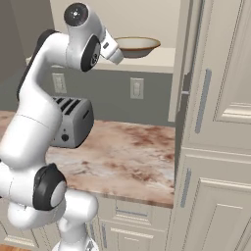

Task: Take the smaller bowl and place it next to the appetizer plate on the dining counter , and place the larger bowl next to the plate with cooked food.

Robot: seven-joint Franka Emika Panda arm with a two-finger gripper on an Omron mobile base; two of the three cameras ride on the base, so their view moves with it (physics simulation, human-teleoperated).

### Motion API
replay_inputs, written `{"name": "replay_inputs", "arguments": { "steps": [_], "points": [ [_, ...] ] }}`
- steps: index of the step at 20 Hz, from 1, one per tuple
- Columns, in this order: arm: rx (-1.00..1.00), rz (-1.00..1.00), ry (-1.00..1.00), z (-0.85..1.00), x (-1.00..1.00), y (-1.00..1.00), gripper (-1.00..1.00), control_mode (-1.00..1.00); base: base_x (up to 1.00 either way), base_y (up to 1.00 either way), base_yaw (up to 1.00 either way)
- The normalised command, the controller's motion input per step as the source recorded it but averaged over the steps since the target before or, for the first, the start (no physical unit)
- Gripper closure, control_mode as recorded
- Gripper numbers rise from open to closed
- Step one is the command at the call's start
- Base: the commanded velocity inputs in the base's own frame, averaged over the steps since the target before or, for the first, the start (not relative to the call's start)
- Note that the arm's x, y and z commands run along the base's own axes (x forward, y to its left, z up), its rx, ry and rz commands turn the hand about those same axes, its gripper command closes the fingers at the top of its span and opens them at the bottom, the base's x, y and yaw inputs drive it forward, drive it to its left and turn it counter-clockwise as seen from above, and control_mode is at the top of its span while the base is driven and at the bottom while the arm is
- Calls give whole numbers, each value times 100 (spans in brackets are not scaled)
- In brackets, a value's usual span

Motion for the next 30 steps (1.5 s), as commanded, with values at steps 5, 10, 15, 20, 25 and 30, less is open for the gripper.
{"name": "replay_inputs", "arguments": {
  "steps": [5,10,15,20,25,30],
  "points": [
    [0,0,0,-18,44,-12,-100,-100,0,0,0],
    [0,0,0,-32,54,-9,-100,-100,0,0,0],
    [0,0,0,-7,55,-16,-100,-100,0,0,0],
    [0,0,0,-1,45,-21,-100,-100,0,0,0],
    [0,0,0,-4,43,-15,-100,-100,0,0,0],
    [0,0,0,-10,36,-2,100,-100,0,0,0]
  ]
}}
